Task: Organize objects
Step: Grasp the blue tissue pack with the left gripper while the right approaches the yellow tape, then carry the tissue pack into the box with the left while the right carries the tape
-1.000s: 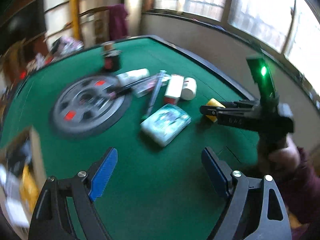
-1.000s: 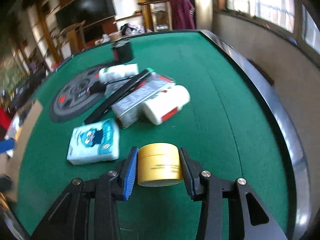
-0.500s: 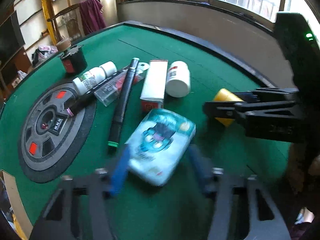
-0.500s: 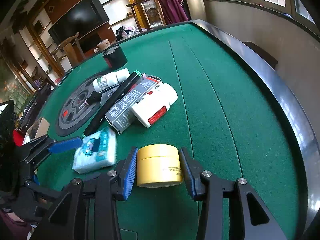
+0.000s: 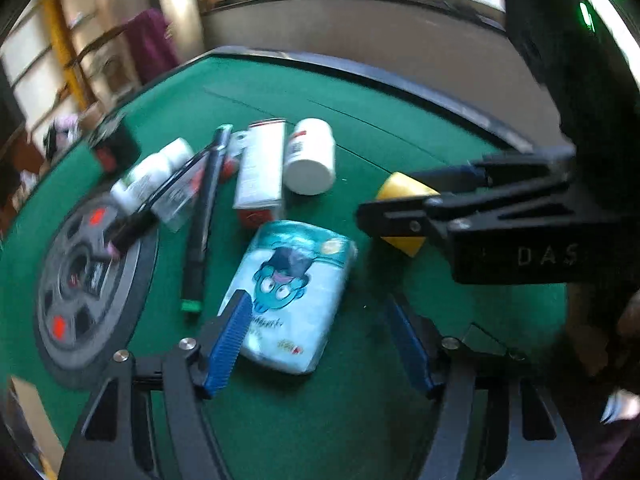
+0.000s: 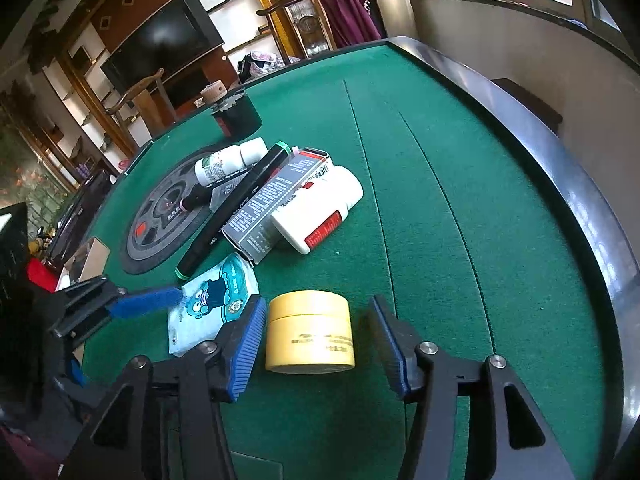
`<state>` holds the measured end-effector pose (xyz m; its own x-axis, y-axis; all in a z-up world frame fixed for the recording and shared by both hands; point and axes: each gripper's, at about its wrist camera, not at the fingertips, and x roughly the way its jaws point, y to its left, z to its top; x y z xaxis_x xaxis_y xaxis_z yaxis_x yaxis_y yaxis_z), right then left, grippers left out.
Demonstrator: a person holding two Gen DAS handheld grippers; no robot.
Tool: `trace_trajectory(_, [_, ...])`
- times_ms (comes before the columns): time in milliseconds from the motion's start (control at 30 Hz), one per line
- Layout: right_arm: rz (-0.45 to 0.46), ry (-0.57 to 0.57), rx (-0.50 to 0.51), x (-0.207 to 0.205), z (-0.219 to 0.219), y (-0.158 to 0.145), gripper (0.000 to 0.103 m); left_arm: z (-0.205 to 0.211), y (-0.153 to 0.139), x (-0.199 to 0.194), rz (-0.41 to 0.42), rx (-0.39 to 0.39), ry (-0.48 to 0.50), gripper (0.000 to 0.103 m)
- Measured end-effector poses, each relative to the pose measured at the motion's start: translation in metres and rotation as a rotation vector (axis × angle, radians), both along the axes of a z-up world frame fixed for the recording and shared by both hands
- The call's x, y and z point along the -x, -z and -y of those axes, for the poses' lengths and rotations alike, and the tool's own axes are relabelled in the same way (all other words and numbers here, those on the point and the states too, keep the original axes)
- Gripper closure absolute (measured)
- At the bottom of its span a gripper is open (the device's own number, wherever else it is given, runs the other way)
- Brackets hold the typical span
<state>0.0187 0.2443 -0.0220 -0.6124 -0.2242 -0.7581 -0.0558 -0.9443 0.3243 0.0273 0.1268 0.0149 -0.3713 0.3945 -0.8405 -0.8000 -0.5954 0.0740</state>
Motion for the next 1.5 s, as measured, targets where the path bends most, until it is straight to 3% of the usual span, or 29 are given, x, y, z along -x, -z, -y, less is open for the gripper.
trace_trajectory(200, [-0.001, 0.001, 0.014, 0.000, -0.001, 0.000, 0.044, -0.015, 0.006, 0.010, -0.025, 0.010, 0.017, 0.022])
trace_trajectory(333, [-0.003, -0.003, 0.022, 0.000, -0.002, 0.000, 0.042, -0.009, 0.009, 0.019, 0.004, -0.040, 0.000, 0.022])
trace_trajectory(367, [-0.004, -0.005, 0.023, 0.000, -0.001, 0.000, 0.040, -0.006, 0.009, 0.021, 0.022, -0.050, -0.011, 0.037])
trace_trajectory(400, [-0.004, -0.008, 0.024, 0.000, -0.001, 0.000, 0.040, -0.004, 0.007, 0.022, 0.053, -0.066, -0.017, 0.063])
trace_trajectory(433, [-0.005, -0.010, 0.024, 0.000, -0.001, 0.000, 0.039, 0.001, 0.005, 0.024, 0.058, -0.063, -0.038, 0.077])
trace_trajectory(467, [-0.006, -0.010, 0.024, 0.000, -0.001, -0.001, 0.038, 0.007, 0.004, 0.026, 0.076, -0.064, -0.054, 0.087])
trace_trajectory(500, [-0.007, -0.010, 0.024, 0.000, -0.001, -0.001, 0.038, 0.011, 0.002, 0.027, 0.095, -0.078, -0.066, 0.089])
trace_trajectory(700, [-0.014, -0.012, -0.040, -0.002, 0.008, -0.001, 0.041, 0.062, -0.023, 0.006, 0.105, -0.188, -0.187, 0.090])
trace_trajectory(767, [-0.018, -0.028, -0.051, -0.002, 0.012, -0.002, 0.058, 0.087, -0.043, -0.010, 0.071, -0.243, -0.220, 0.090])
trace_trajectory(800, [-0.021, -0.030, -0.069, -0.003, 0.015, -0.002, 0.060, 0.102, -0.054, -0.020, 0.048, -0.275, -0.240, 0.090])
trace_trajectory(967, [-0.062, -0.052, -0.114, -0.009, 0.026, -0.009, 0.060, 0.180, -0.096, -0.059, -0.041, -0.413, -0.380, 0.090])
trace_trajectory(1033, [-0.082, -0.073, -0.083, -0.012, 0.029, -0.013, 0.060, 0.215, -0.103, -0.070, -0.066, -0.438, -0.450, 0.090])
trace_trajectory(1133, [-0.064, -0.106, -0.034, -0.016, 0.041, -0.018, 0.060, 0.268, -0.106, -0.078, -0.107, -0.426, -0.579, 0.090])
trace_trajectory(1267, [-0.079, -0.196, 0.030, -0.025, 0.075, -0.040, 0.060, 0.338, -0.098, -0.089, -0.097, -0.454, -0.753, 0.090])
trace_trajectory(1500, [-0.103, -0.434, 0.128, -0.016, 0.183, -0.092, 0.059, 0.396, -0.063, -0.101, -0.030, -0.438, -0.900, 0.090])
